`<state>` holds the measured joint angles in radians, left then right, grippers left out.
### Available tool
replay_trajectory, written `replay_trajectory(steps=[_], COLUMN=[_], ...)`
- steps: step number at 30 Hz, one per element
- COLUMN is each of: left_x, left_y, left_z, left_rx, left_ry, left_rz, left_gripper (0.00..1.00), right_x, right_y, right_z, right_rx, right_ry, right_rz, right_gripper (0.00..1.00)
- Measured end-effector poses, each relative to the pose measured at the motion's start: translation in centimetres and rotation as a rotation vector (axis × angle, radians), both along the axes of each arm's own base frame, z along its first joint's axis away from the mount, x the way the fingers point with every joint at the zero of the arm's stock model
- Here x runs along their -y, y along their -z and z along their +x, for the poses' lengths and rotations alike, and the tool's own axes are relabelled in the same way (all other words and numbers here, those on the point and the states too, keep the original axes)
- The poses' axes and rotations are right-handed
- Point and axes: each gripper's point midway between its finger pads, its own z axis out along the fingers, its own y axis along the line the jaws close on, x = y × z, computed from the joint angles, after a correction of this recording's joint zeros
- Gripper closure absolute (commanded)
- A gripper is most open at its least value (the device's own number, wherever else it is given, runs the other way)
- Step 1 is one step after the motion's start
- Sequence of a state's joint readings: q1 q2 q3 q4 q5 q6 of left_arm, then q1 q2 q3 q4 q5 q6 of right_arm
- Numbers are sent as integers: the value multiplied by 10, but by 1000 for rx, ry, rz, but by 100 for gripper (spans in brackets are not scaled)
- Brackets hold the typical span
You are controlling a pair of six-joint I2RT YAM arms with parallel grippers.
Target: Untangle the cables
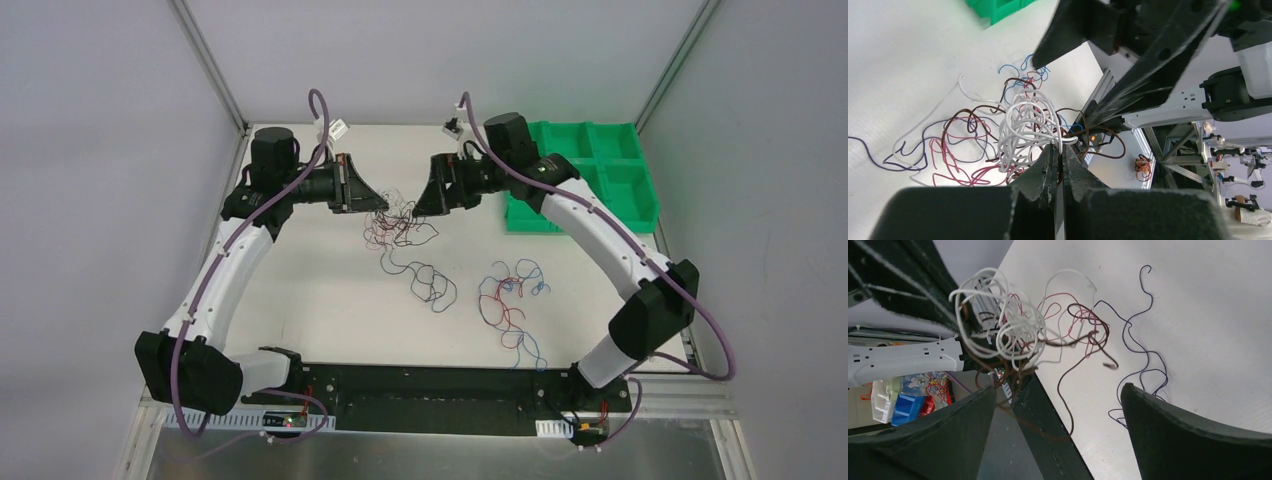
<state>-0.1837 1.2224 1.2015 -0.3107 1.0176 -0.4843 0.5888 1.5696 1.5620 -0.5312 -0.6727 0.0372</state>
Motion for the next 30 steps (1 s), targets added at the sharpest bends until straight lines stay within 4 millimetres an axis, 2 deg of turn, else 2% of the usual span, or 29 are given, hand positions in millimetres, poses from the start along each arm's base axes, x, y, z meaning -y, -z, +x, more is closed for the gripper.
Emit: replay_trajectory(steps=[3, 4, 5, 6, 7, 8, 9, 12, 14, 18, 20, 22, 23, 25, 28, 30], left_x=[5, 7, 9, 9, 11, 12, 12, 9, -1, -44, -68, -92, -98, -102, -120, -142], left_y=[-2, -3, -4, -5, -6, -6, -6, -8, -9, -8, -14, -31, -39, -52, -76, -101], left_z=[0, -1, -2, -2, -2, -2, -2, 1, 6, 29, 40, 49, 49, 47, 50, 59], left_rx=[-9, -9, -13, -15, -19, -22, -25, -26, -23, -30, -10, 34, 45, 70, 115, 192], left_ry=[14, 22, 29, 32, 34, 37, 36, 24, -9, -172, -256, -336, -352, -366, -434, -527], left_rz=[-16, -25, -33, -40, -48, -53, -58, -64, -65, -32, -13, 3, 9, 21, 44, 72], left_gripper=[100, 100, 100, 100, 100, 100, 100, 100, 100, 100, 100, 100, 100, 100, 100, 100], right_x=[-21, -29, -35, -42, -46, -50, -53, -54, -46, -17, 5, 27, 31, 33, 29, 43], right_y=[13, 19, 24, 30, 34, 37, 40, 44, 51, 72, 84, 99, 101, 100, 92, 102], right_z=[8, 9, 9, 8, 7, 6, 6, 10, 18, 34, 48, 61, 65, 70, 69, 72], right_rx=[-37, -46, -52, -61, -66, -70, -72, -44, -6, 53, 72, 65, 65, 84, 125, 140], right_ry=[-4, -11, -16, -23, -27, -33, -36, -14, 25, 104, 152, 197, 205, 205, 174, 190], right_rz=[-6, -10, -15, -20, -23, -24, -26, -41, -71, -144, -193, -232, -223, -210, -175, -231], right_gripper=[3, 6, 14, 29, 53, 86, 100, 100, 100, 100, 100, 100, 100, 100, 100, 100])
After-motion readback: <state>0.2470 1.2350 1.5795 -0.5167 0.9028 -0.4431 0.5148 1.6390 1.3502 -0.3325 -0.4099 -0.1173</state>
